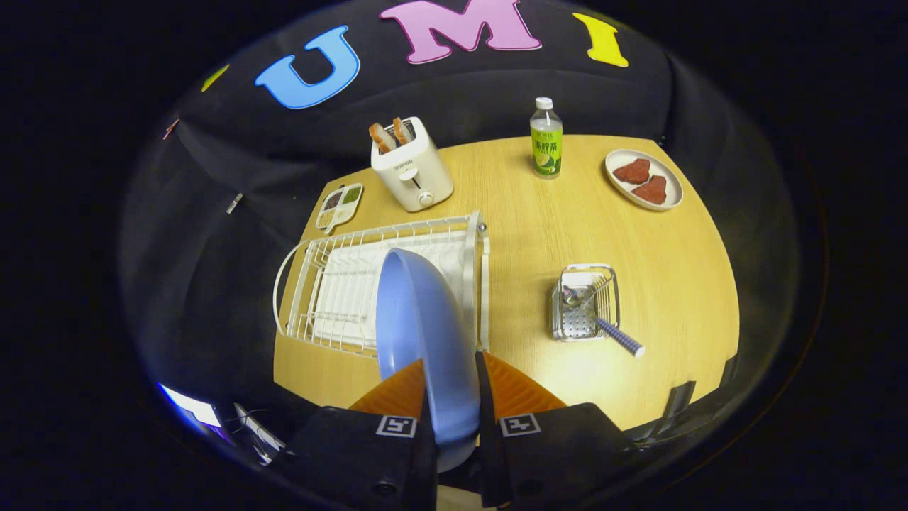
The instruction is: Take the plate from the dish rack, then take the spoon from the basket and place it into the plate.
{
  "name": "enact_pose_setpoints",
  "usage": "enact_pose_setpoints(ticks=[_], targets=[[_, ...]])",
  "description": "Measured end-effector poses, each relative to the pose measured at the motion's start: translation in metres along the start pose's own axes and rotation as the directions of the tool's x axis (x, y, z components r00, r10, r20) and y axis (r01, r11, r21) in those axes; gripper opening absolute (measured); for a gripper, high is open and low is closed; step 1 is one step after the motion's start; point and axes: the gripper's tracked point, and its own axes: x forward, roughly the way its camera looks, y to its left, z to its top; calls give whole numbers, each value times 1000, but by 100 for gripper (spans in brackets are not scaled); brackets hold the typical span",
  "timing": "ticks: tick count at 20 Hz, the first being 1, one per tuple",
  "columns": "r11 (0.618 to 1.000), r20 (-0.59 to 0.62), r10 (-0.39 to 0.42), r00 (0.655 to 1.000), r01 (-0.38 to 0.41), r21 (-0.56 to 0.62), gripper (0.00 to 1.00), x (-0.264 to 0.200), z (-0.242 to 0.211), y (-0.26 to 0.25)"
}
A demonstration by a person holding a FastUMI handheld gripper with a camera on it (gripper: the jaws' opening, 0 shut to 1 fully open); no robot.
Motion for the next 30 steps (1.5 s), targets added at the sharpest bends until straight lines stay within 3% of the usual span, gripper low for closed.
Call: enact_pose_setpoints(ticks=[10,13,16,20,28,30], targets=[[989,-164,73,984,-51,138,28,33,-126,-13],[979,-165,103,981,-71,189,28,54,-141,-15],[979,-165,75,983,-41,199,28,75,-147,-29],[967,-158,119,980,-78,244,30,84,-152,-27],[982,-166,-44,985,74,176,53,97,-157,-62],[981,-163,-65,985,93,171,52,96,-156,-67]])
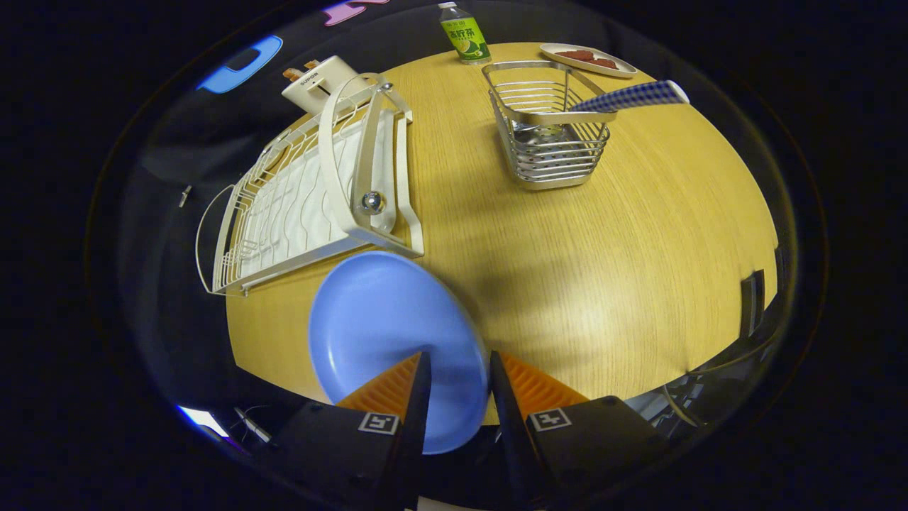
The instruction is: Take the plate from the dish rack, then take the spoon from the basket and place it into the plate.
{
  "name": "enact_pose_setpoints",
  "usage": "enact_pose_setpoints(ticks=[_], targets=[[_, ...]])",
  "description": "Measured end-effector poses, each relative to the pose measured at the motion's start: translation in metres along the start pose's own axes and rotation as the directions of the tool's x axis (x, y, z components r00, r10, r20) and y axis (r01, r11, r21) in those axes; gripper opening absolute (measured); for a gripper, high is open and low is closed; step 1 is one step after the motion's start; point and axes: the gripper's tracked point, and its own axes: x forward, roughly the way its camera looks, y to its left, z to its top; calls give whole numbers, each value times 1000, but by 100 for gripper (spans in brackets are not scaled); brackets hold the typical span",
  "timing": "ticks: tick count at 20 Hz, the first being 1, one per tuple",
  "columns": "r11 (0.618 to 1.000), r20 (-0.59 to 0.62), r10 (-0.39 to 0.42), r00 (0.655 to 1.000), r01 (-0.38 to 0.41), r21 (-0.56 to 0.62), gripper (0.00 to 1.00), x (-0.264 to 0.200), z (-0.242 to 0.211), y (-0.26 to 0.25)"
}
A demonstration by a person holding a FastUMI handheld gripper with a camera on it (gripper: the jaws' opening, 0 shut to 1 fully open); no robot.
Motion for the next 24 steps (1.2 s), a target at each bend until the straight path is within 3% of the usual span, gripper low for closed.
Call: enact_pose_setpoints(ticks=[7,12,13,16,18,19,21,24], targets=[[999,17,37,999,-37,35,52,-10,6,7],[984,60,167,984,-170,56,55,-43,28,39],[973,91,216,972,-222,58,55,-56,40,52],[916,224,377,899,-397,53,77,-105,93,85],[889,342,427,837,-458,9,78,-137,136,89],[887,403,433,806,-461,-31,81,-154,160,83],[918,511,383,770,-378,-120,96,-174,200,55],[971,569,232,789,-153,-185,96,-169,228,-5]])
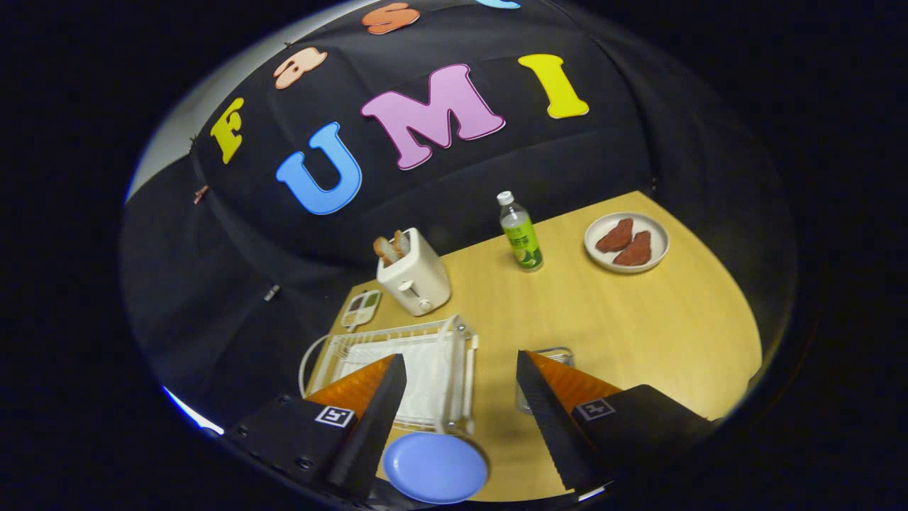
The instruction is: Take the plate from the dish rack, then take the spoon from the basket and place it into the plate.
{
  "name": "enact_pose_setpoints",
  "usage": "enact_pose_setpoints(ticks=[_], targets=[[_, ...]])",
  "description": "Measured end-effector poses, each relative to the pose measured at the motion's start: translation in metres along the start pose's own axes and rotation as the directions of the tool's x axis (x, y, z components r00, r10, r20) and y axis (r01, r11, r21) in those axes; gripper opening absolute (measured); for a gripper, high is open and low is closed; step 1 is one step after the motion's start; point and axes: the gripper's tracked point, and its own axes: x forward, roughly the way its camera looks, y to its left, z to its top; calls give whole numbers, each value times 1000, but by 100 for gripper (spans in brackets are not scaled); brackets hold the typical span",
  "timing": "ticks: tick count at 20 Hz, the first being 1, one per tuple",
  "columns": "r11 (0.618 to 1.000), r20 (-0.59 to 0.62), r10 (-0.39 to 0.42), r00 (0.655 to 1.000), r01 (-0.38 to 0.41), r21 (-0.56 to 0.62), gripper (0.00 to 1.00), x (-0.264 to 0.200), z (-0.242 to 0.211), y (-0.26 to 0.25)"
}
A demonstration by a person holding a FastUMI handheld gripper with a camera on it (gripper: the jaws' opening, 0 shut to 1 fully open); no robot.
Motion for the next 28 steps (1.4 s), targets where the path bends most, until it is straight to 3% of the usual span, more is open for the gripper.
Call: enact_pose_setpoints(ticks=[2,5,11,13,16,22,28], targets=[[994,-40,-78,996,75,-77,96,6,-12,-30],[980,-119,-132,984,112,-164,88,17,-47,-58],[964,-232,-159,960,101,-244,73,33,-99,-83],[967,-245,-144,959,83,-240,58,35,-102,-82],[970,-284,-133,949,66,-233,22,37,-110,-83],[982,-272,-123,954,77,-175,12,29,-100,-88],[990,-218,-122,968,104,-94,11,10,-78,-90]])
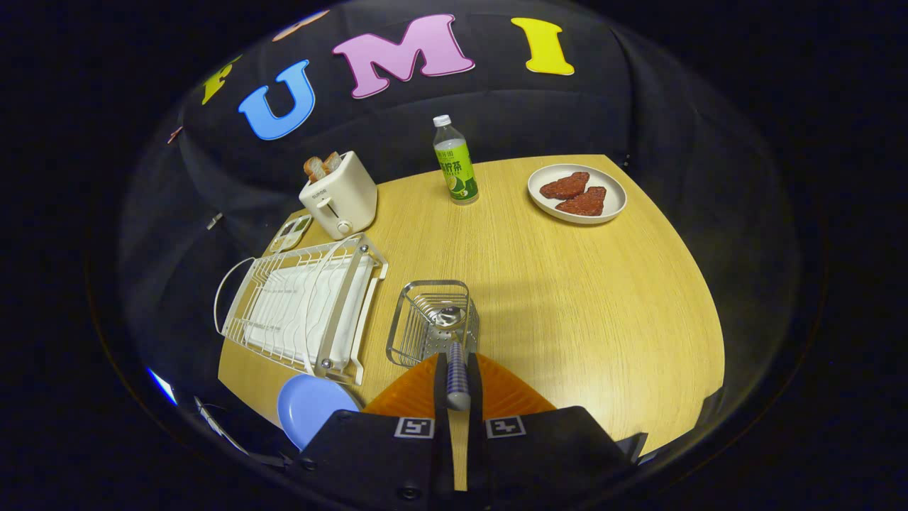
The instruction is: Take the plate from the dish rack, then take the spoon from the basket and place it into the plate.
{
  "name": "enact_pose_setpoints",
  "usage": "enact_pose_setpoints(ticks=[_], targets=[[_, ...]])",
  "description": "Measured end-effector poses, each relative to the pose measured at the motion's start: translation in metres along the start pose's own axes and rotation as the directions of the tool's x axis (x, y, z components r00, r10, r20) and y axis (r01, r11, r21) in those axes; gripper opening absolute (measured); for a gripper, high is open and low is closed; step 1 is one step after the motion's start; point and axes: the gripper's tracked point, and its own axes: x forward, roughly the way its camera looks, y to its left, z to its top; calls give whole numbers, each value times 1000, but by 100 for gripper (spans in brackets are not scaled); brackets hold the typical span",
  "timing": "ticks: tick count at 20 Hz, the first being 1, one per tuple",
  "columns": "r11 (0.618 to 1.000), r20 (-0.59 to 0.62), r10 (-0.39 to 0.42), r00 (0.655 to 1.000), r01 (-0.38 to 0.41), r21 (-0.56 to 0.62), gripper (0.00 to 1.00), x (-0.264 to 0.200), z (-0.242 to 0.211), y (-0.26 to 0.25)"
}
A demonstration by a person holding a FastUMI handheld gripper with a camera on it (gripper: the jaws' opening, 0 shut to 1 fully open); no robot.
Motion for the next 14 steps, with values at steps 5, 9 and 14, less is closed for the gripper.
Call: enact_pose_setpoints(ticks=[5,9,14], targets=[[999,64,21,998,-24,41,11,-38,14,7],[997,129,68,989,-72,32,11,-76,22,32],[967,126,254,959,-252,-25,11,-115,3,103]])
